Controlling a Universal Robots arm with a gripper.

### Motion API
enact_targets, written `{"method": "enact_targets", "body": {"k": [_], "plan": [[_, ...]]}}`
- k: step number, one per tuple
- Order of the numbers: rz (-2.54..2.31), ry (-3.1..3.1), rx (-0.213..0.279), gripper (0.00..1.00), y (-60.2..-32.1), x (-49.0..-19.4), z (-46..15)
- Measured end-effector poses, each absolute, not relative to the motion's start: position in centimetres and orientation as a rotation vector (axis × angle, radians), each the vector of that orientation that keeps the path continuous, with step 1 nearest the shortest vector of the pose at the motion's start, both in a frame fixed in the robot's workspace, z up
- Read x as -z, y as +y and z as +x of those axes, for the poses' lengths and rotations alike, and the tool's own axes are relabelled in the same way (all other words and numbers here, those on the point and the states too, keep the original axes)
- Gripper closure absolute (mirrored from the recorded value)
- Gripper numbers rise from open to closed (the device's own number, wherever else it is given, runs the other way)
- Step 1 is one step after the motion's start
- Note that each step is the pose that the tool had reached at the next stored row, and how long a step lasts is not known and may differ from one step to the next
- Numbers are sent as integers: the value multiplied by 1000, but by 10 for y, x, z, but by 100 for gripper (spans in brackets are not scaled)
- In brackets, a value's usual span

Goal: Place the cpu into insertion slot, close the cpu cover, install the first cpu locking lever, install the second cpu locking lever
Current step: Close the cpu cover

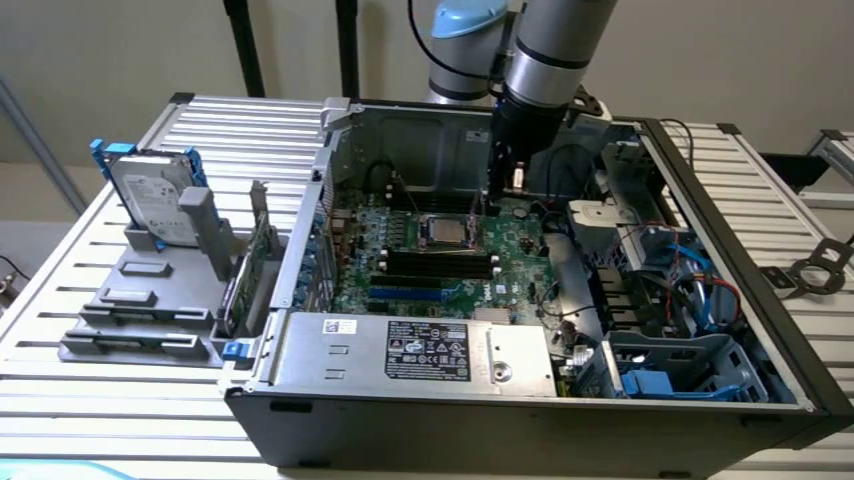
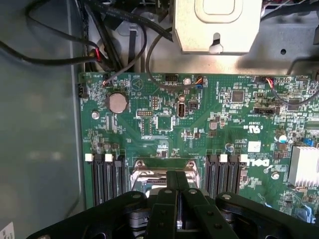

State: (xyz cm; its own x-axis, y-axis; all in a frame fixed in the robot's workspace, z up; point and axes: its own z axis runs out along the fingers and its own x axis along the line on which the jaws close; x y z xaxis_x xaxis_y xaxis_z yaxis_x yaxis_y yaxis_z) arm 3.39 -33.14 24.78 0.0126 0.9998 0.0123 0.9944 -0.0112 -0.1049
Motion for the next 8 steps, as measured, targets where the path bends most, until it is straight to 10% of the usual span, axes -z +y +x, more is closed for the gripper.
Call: {"method": "enact_targets", "body": {"k": [8], "plan": [[-2141, -2136, -115, 89, -331, -248, 21]]}}
